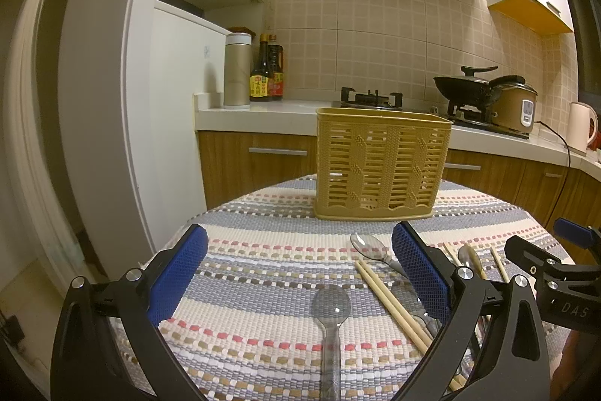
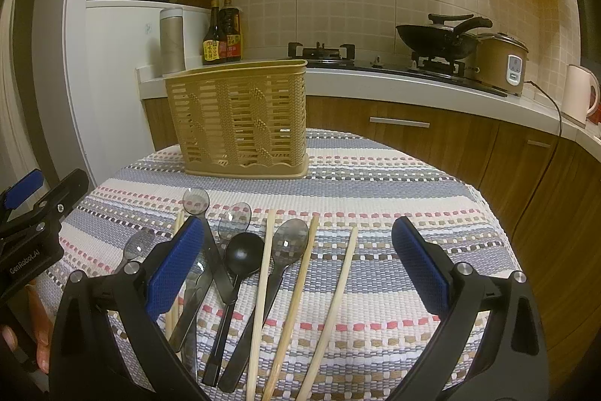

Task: Organize utensils

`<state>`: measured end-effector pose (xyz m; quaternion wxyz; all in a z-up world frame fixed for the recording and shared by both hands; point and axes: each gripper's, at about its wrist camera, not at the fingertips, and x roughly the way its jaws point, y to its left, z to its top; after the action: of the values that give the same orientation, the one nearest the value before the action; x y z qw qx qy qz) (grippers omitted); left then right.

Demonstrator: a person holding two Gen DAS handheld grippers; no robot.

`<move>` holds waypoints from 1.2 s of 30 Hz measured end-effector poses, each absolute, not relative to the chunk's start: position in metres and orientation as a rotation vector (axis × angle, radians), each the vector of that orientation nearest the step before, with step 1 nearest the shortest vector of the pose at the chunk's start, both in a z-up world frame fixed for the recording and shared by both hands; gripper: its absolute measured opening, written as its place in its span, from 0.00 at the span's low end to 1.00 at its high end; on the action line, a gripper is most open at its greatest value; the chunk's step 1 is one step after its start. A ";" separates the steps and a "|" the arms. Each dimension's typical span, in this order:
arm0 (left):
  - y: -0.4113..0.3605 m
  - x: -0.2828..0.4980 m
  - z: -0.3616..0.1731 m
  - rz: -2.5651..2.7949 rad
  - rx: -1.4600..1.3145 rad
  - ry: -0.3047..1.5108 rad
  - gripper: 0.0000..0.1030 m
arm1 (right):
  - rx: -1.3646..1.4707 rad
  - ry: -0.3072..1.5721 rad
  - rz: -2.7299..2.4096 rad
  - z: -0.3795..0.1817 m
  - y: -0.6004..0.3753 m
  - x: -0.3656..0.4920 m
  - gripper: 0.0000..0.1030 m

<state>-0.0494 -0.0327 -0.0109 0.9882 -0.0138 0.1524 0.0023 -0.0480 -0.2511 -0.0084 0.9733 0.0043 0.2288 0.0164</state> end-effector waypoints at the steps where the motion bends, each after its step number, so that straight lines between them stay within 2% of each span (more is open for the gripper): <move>1: -0.032 -0.049 -0.011 0.005 -0.028 0.306 0.93 | 0.008 0.466 0.033 -0.008 -0.252 -0.048 0.93; 6: -0.030 -0.048 -0.011 0.002 -0.041 0.314 0.93 | -0.002 0.463 0.026 -0.009 -0.251 -0.048 0.93; 11: -0.008 -0.032 -0.016 -0.107 -0.141 0.433 0.92 | -0.028 0.469 0.016 -0.012 -0.247 -0.042 0.93; 16: 0.018 -0.005 -0.024 -0.246 -0.192 0.644 0.76 | -0.011 0.550 0.059 -0.012 -0.247 -0.026 0.93; 19: 0.026 0.009 -0.033 -0.356 -0.205 0.765 0.73 | -0.018 0.596 0.087 -0.009 -0.248 -0.016 0.92; 24: 0.004 0.028 -0.053 -0.439 -0.094 0.944 0.63 | -0.072 0.742 0.168 -0.004 -0.241 0.007 0.85; 26: -0.010 0.032 -0.057 -0.448 -0.034 0.979 0.62 | -0.081 0.816 0.215 -0.004 -0.235 0.021 0.81; 29: -0.036 0.041 -0.067 -0.429 0.074 1.034 0.48 | -0.099 0.930 0.257 -0.003 -0.225 0.049 0.75; 33: -0.054 0.051 -0.069 -0.395 0.171 1.062 0.46 | -0.089 1.036 0.342 -0.003 -0.208 0.084 0.73; 36: -0.060 0.060 -0.072 -0.374 0.200 1.071 0.34 | -0.096 1.103 0.410 -0.010 -0.189 0.109 0.70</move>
<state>0.0604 -0.0605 -0.0716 0.8387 0.0945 0.5063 -0.1769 0.1091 -0.1891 -0.0095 0.8307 -0.0454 0.5201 0.1931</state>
